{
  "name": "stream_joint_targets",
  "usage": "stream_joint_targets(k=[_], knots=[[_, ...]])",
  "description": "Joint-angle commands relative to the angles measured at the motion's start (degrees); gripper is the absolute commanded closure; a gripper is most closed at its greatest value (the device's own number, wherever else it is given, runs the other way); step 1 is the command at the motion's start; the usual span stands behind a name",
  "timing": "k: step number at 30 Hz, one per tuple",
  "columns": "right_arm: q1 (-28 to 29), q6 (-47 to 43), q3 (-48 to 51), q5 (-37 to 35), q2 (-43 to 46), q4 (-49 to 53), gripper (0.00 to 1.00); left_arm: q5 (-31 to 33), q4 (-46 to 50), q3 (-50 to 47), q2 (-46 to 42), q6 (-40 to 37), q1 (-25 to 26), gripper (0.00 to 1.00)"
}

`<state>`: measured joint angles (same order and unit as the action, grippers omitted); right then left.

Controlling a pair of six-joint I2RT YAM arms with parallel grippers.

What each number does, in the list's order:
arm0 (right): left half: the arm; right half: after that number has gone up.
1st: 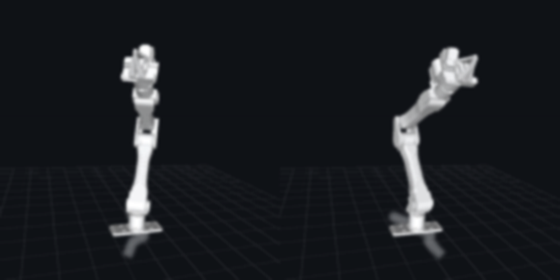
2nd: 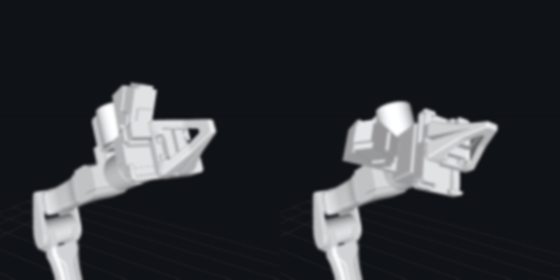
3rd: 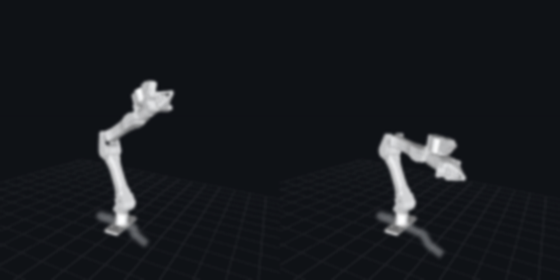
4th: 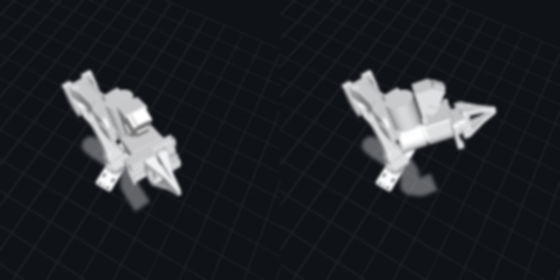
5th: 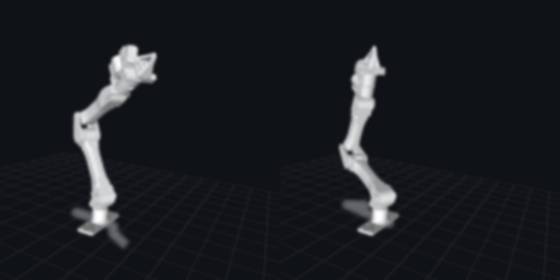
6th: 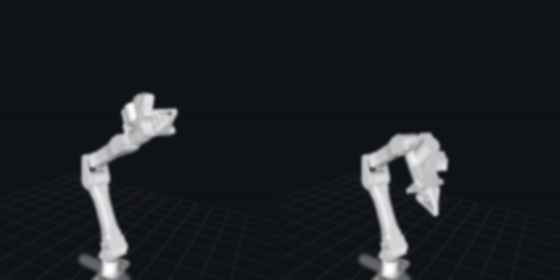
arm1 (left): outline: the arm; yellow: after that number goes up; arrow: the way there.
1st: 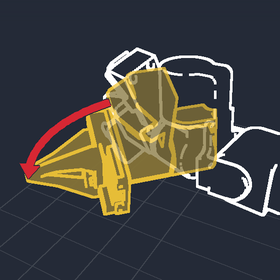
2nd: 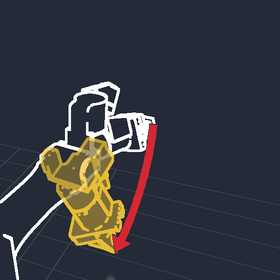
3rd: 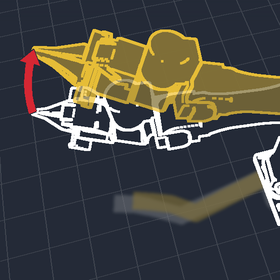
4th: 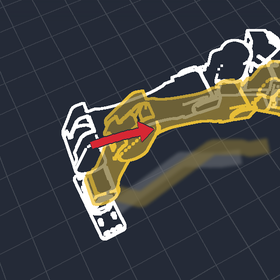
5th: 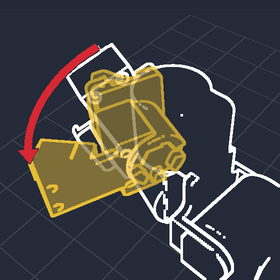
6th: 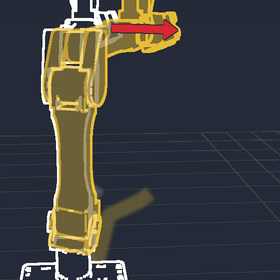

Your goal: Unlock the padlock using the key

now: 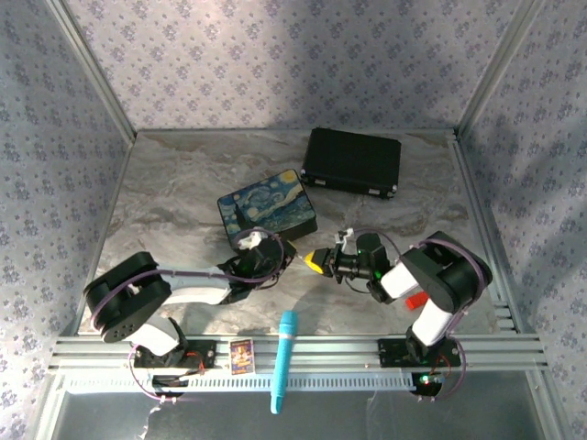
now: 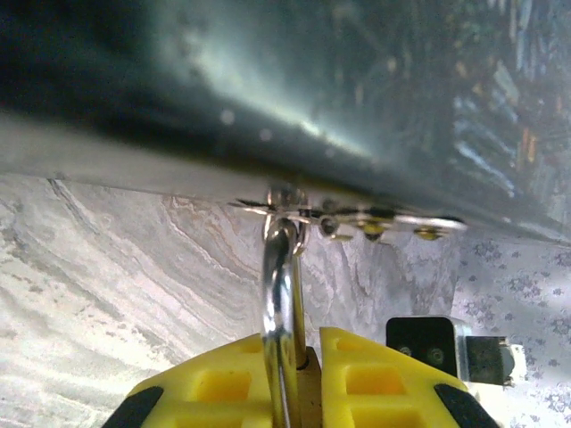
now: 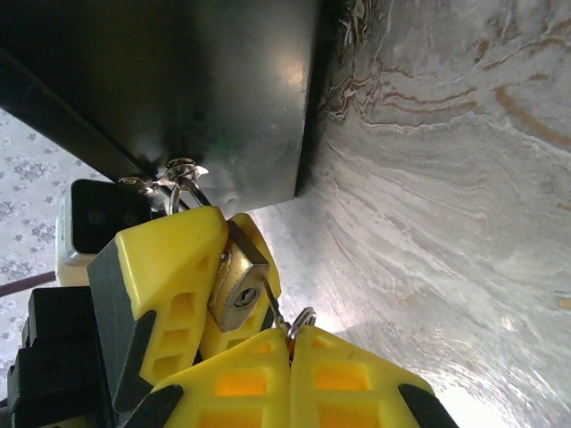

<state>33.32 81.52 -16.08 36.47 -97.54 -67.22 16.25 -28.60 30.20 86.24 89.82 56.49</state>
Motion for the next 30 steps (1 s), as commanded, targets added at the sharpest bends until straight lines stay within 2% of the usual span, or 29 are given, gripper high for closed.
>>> stream_joint_targets(k=[1, 18, 30], knots=[[0.94, 2.41, -1.75, 0.38, -2.1, -6.07, 1.0, -0.36, -0.62, 0.12, -1.35, 4.06, -0.06, 0.96], [1.1, 5.02, 2.76, -4.21, -3.28, -12.49, 1.0, 1.77, 2.98, 0.57, -2.56, 4.79, -0.24, 0.96], [3.61, 3.37, 0.34, -6.6, -3.59, -12.5, 1.0, -0.83, -1.74, 0.39, -0.22, 6.65, -0.15, 0.95]])
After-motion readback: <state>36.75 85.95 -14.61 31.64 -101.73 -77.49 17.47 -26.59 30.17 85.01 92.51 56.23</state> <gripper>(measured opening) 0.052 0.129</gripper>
